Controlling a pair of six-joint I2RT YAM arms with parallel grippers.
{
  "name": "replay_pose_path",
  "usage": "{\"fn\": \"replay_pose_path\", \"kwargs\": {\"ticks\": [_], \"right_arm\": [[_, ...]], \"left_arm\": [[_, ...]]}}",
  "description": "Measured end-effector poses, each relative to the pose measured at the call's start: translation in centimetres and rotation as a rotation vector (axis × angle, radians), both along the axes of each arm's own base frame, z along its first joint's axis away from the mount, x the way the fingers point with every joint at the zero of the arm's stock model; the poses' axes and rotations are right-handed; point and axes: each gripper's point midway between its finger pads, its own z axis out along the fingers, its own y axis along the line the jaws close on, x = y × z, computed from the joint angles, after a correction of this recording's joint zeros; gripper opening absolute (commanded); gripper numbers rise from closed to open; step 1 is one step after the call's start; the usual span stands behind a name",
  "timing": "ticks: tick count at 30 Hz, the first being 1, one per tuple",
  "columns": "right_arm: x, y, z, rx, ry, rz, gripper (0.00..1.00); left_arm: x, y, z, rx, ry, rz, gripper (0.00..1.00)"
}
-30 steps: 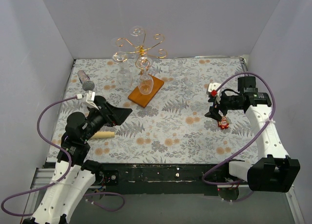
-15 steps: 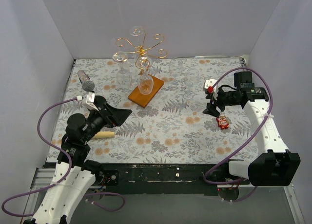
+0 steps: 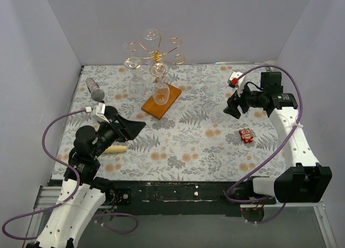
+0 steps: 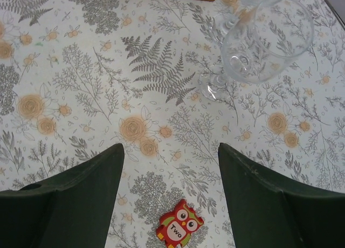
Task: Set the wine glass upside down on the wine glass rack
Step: Pick up the wine glass at the center of the board.
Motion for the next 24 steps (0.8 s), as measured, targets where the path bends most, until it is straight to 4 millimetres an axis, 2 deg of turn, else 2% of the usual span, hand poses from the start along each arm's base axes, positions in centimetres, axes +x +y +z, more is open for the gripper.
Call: {"fn": "replay_pose_path", "kwargs": {"ticks": [9, 24], "right_arm": [[3.1, 0.0, 0.6, 0.098, 0.077, -0.178, 0.75], [6.1, 0.6, 0.8, 0.123, 0.115, -0.301, 0.75]], "left_arm": [[0.0, 0.0, 0.0, -0.006, 0.006, 0.004, 0.98], [-0.1, 0.1, 0.0, -0.013, 0.009, 0.010, 0.98]]}}
